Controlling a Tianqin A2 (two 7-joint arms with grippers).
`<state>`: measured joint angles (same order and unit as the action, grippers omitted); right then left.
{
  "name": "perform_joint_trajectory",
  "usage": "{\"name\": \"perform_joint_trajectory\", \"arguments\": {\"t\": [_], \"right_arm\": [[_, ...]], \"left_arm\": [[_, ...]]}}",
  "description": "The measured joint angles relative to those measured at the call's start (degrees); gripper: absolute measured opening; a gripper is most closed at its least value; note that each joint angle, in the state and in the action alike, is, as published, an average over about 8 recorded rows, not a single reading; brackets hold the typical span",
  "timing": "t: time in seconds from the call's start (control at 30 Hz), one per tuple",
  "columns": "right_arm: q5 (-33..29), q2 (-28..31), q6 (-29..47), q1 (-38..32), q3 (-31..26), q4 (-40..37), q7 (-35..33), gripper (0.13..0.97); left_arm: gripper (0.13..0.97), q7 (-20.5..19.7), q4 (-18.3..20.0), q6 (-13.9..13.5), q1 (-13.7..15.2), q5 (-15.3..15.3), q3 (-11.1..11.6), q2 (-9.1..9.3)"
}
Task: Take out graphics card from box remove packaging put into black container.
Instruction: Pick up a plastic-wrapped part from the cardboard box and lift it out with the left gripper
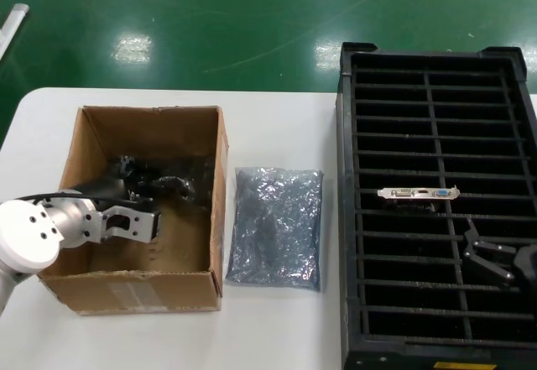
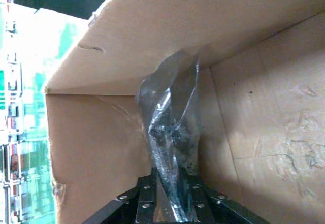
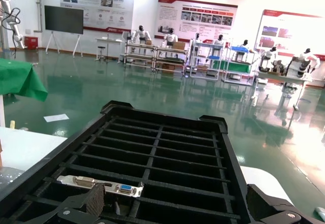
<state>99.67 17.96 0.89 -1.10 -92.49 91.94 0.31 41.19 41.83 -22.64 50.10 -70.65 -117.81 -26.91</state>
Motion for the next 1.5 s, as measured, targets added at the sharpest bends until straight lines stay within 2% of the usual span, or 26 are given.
{"name": "perform_joint_trajectory", "arguments": {"t": [0.33, 0.5, 0.7, 0.9, 1.1, 1.33, 1.5], "right_arm": [[0.0, 0.0, 0.0, 0.0, 0.0, 0.0, 0.0, 0.966], [0.0, 0.0, 0.0, 0.0, 0.0, 0.0, 0.0, 0.966], [0.0, 0.0, 0.0, 0.0, 0.0, 0.0, 0.0, 0.966], [0.0, 0.0, 0.0, 0.0, 0.0, 0.0, 0.0, 0.966], [0.0, 0.0, 0.0, 0.0, 0.0, 0.0, 0.0, 0.966], [0.0, 0.0, 0.0, 0.0, 0.0, 0.0, 0.0, 0.966], [0.0, 0.0, 0.0, 0.0, 0.0, 0.0, 0.0, 0.966]], "left_arm": [[0.181, -1.98, 2.73, 0.1, -1.12, 0.64, -0.02, -1.23], [0.16, -2.05, 4.89, 0.33, -2.0, 0.19, 0.36, -2.16], [0.139, -4.97, 10.62, 0.0, -3.64, 1.28, 1.56, -4.56], [0.139, -9.19, 18.74, -0.11, -6.15, 2.85, 4.21, -7.86], [0.138, -14.46, 30.57, -0.67, -11.89, 4.71, 8.64, -12.15], [0.138, -20.11, 46.89, -1.93, -22.11, 7.33, 15.16, -17.23], [0.138, -22.3, 55.89, -2.51, -29.91, 7.47, 18.78, -20.15]]}}
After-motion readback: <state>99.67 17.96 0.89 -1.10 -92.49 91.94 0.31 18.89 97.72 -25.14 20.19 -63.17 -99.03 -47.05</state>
